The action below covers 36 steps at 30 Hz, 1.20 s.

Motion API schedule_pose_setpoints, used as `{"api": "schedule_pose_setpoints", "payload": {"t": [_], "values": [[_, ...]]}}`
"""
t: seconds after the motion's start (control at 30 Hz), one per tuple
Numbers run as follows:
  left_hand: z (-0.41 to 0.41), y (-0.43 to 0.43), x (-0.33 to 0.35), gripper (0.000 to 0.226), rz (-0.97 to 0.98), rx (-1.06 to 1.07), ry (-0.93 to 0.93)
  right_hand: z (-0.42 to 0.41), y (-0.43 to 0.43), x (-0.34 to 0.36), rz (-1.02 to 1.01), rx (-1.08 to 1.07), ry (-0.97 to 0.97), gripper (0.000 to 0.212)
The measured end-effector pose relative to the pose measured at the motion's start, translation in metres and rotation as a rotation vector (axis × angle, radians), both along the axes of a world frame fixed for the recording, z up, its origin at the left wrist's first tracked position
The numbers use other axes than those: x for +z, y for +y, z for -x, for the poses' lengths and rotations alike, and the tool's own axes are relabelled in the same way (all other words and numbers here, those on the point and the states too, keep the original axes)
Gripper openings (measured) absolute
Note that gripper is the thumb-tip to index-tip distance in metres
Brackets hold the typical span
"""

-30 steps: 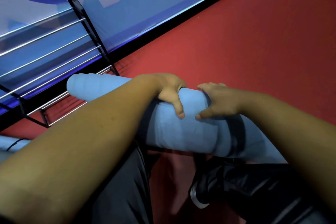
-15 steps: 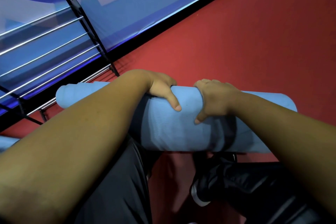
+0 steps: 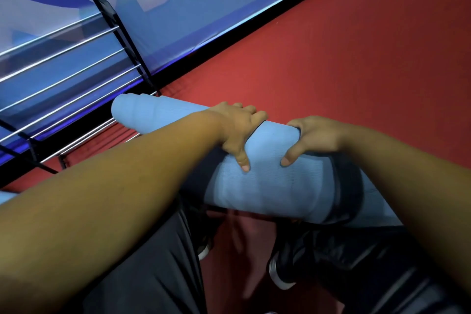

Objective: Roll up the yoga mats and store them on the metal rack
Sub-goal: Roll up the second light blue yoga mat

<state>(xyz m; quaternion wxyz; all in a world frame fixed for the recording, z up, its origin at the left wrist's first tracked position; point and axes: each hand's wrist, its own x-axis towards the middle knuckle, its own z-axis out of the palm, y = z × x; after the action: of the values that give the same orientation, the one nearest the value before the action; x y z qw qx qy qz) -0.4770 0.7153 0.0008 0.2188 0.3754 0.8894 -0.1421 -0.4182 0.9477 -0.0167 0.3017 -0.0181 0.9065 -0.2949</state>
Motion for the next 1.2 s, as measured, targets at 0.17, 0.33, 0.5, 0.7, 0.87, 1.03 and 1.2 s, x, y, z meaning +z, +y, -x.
{"api": "schedule_pose_setpoints", "payload": {"t": [0.17, 0.33, 0.5, 0.7, 0.87, 1.03, 1.2], "values": [[0.005, -0.002, -0.006, 0.108, -0.12, 0.014, -0.034, 0.0, -0.003, 0.001, -0.093, 0.085, 0.008, 0.078], [0.018, -0.008, 0.002, 0.098, -0.175, 0.134, -0.089, 0.002, -0.009, -0.001, -0.15, 0.143, 0.16, 0.118], [0.027, -0.02, 0.001, 0.08, -0.24, 0.318, -0.265, -0.005, -0.027, -0.012, -0.474, 0.317, 0.328, 0.156], [0.03, -0.038, 0.008, 0.065, -0.282, 0.465, -0.448, -0.012, -0.044, -0.017, -0.604, 0.387, 0.497, 0.163], [0.025, -0.039, 0.006, 0.064, -0.255, 0.477, -0.532, -0.006, -0.044, -0.018, -0.526, 0.316, 0.445, 0.135], [0.024, -0.029, 0.0, 0.082, -0.234, 0.413, -0.447, -0.003, -0.034, -0.019, -0.412, 0.249, 0.361, 0.117], [0.018, -0.021, 0.001, 0.081, -0.212, 0.297, -0.358, 0.0, -0.023, -0.018, -0.243, 0.202, 0.26, 0.104]]}}
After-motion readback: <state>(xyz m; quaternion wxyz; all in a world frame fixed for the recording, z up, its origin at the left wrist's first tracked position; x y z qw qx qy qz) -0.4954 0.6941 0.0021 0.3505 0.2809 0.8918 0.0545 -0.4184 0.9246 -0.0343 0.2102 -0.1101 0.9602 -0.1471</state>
